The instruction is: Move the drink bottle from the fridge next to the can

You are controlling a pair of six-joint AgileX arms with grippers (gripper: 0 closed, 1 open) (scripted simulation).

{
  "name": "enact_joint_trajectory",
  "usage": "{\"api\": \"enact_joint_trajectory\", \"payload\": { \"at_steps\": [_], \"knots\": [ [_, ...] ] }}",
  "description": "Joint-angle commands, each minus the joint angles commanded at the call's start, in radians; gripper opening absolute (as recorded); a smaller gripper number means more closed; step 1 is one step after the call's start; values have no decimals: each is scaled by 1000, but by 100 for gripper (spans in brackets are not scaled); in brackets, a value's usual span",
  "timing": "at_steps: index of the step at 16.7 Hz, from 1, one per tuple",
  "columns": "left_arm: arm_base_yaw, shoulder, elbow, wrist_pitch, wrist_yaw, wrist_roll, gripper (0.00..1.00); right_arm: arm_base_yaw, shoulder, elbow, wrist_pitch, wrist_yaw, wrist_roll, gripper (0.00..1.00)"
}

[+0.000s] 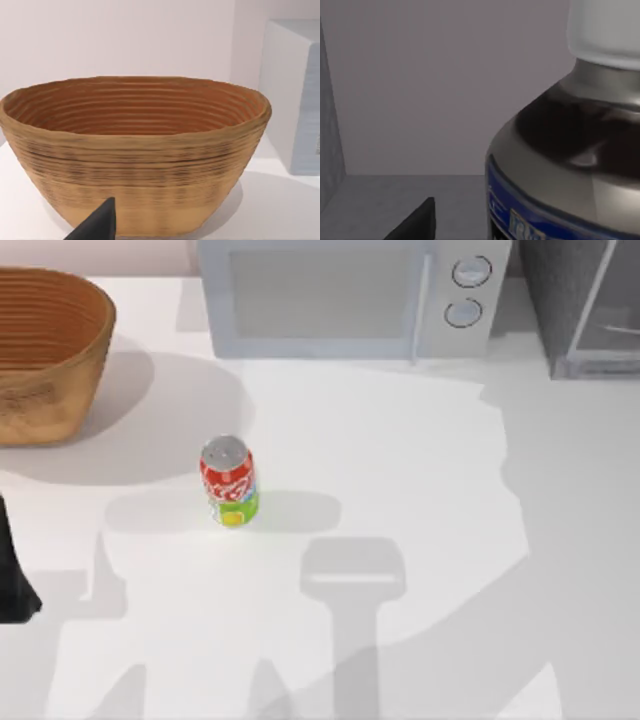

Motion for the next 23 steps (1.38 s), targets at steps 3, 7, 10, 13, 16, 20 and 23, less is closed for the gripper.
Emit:
{"api": "enact_joint_trajectory", "payload": {
  "at_steps": [3, 7, 10, 13, 16, 20, 23],
  "knots": [
    [0, 0, 0, 0, 0, 0, 100, 1, 5, 9, -5, 1, 0, 100],
    [0, 0, 0, 0, 0, 0, 100, 1, 5, 9, -5, 1, 0, 77],
    [0, 0, 0, 0, 0, 0, 100, 1, 5, 9, -5, 1, 0, 55],
    [0, 0, 0, 0, 0, 0, 100, 1, 5, 9, -5, 1, 0, 32],
    [0, 0, 0, 0, 0, 0, 100, 1, 5, 9, -5, 1, 0, 10],
    [0, 0, 0, 0, 0, 0, 100, 1, 5, 9, -5, 1, 0, 0],
    [0, 0, 0, 0, 0, 0, 100, 1, 5, 9, -5, 1, 0, 0]
  ]
}}
